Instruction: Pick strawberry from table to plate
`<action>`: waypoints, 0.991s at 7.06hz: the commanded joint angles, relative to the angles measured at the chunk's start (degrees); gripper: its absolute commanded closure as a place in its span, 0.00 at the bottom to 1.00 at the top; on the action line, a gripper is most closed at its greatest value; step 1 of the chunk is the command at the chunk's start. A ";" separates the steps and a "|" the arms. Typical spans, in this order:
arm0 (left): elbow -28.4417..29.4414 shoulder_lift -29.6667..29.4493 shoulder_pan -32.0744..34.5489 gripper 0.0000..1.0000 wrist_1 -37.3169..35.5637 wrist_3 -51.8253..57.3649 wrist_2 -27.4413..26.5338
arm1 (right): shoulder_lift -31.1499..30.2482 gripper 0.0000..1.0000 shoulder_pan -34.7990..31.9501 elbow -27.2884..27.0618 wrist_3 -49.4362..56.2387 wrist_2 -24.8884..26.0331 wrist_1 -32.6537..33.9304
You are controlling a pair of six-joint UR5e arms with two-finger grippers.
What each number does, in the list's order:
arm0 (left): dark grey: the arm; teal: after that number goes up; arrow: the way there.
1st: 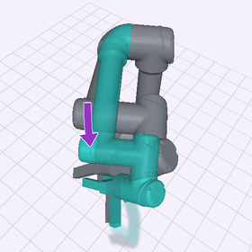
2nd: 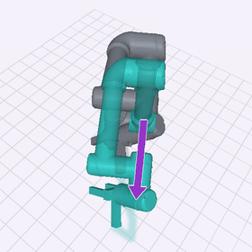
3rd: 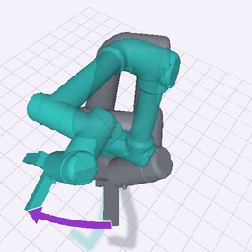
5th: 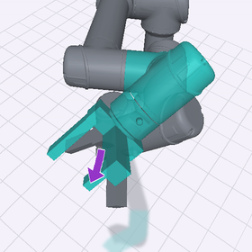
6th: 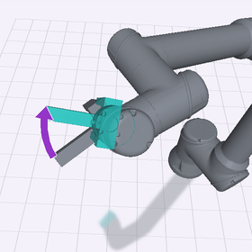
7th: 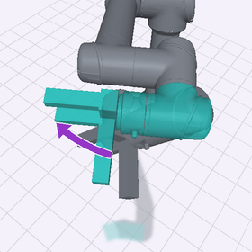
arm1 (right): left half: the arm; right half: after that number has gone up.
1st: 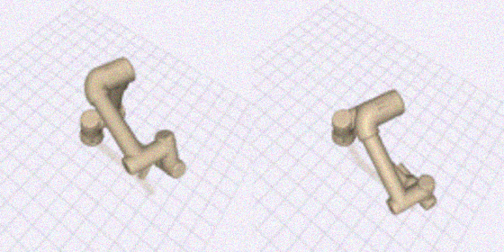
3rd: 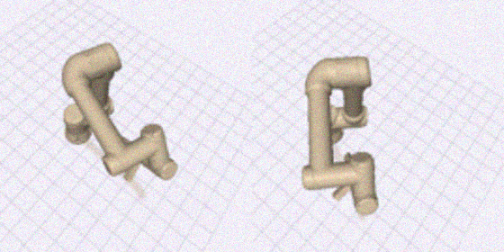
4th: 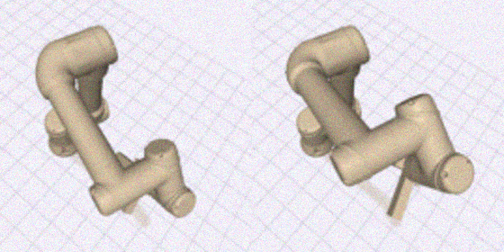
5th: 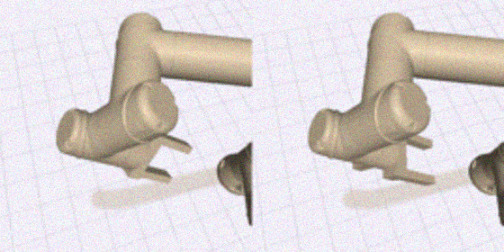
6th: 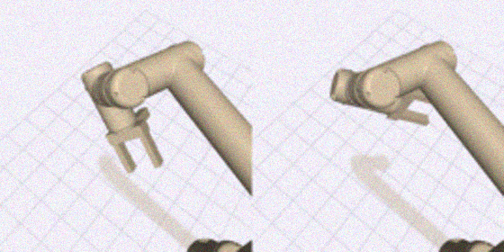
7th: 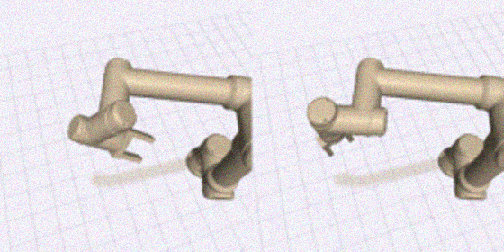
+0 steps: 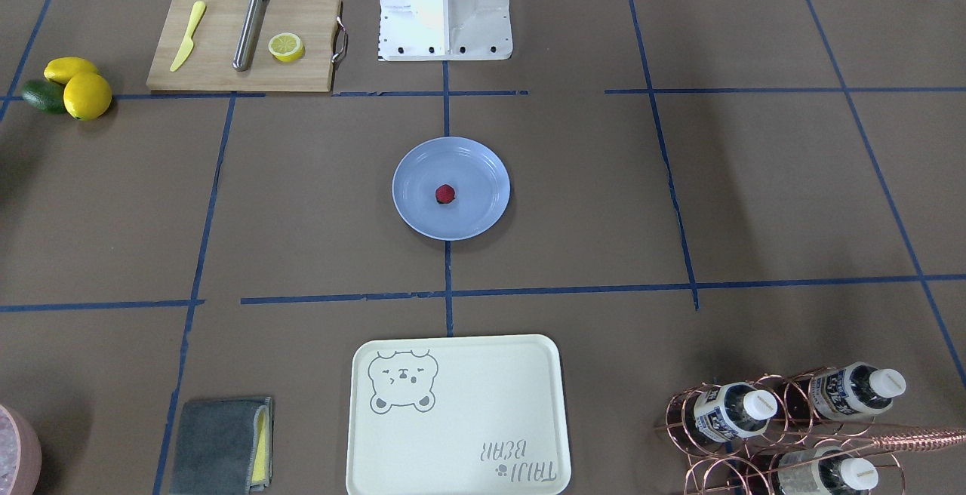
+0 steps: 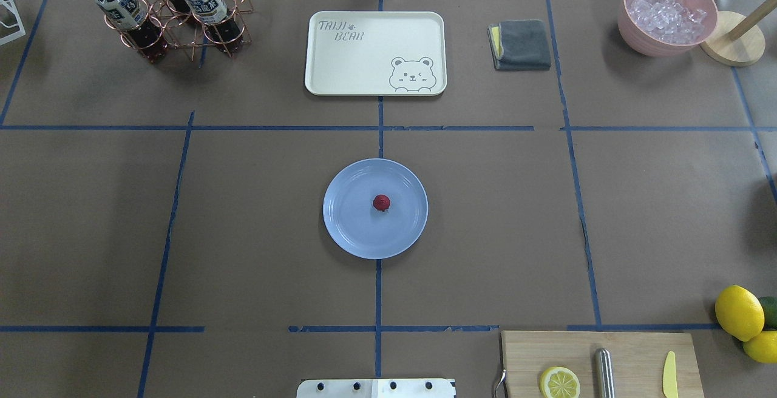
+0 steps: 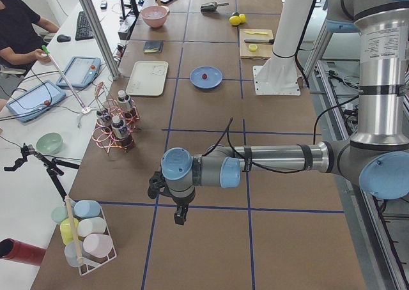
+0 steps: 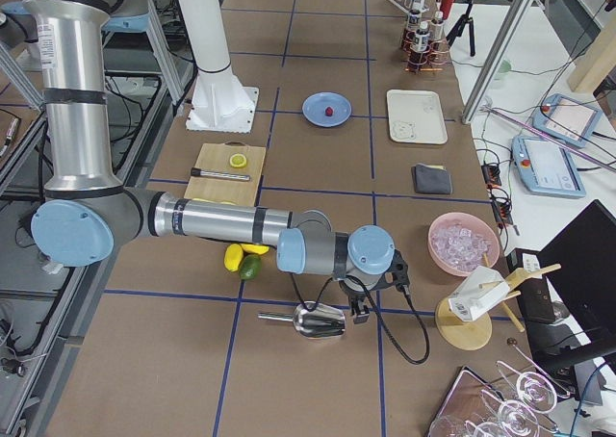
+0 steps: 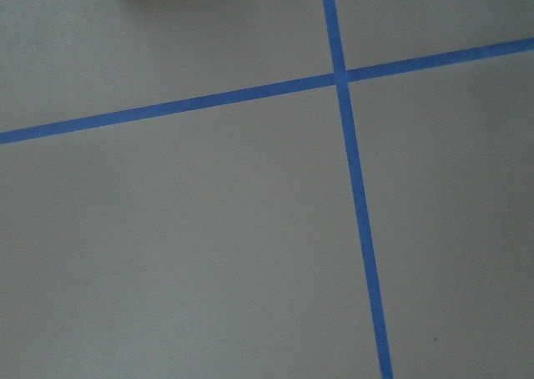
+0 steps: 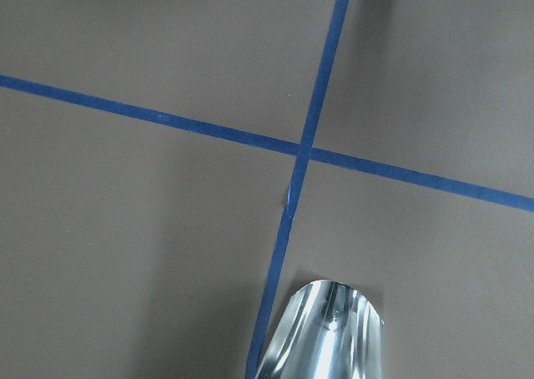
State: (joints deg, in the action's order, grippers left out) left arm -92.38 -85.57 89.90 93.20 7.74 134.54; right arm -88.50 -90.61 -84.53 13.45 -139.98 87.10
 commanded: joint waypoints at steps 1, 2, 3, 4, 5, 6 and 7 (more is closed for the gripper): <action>-2.88 0.05 -0.07 0.00 -0.39 -2.03 0.20 | 0.34 0.00 0.00 -0.20 -2.73 -0.12 -0.35; -2.81 0.14 -0.07 0.00 -0.39 -2.03 0.11 | 0.34 0.00 0.00 -0.37 -3.43 -0.29 -0.35; -2.72 0.22 -0.07 0.00 -0.30 -2.03 0.11 | 0.34 0.00 0.00 -0.46 -3.52 -0.29 -0.35; -2.63 0.31 -0.07 0.00 -0.30 -2.03 0.20 | 0.34 0.00 0.00 -1.16 -3.52 -0.29 -0.35; -2.72 0.31 -0.07 0.00 -0.30 -2.03 0.20 | 0.25 0.00 0.00 -1.69 -3.70 -0.12 -0.35; -2.72 0.31 0.02 0.00 -0.30 -2.03 0.20 | 0.25 0.00 0.00 -1.69 -3.70 -0.12 -0.35; -2.80 0.31 0.02 0.00 -0.30 -2.03 0.20 | 0.34 0.00 0.00 -1.69 -3.70 -0.12 -0.35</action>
State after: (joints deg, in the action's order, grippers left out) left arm -95.12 -85.26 89.87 92.90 5.71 134.73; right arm -88.22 -90.62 -86.13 9.78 -140.12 86.75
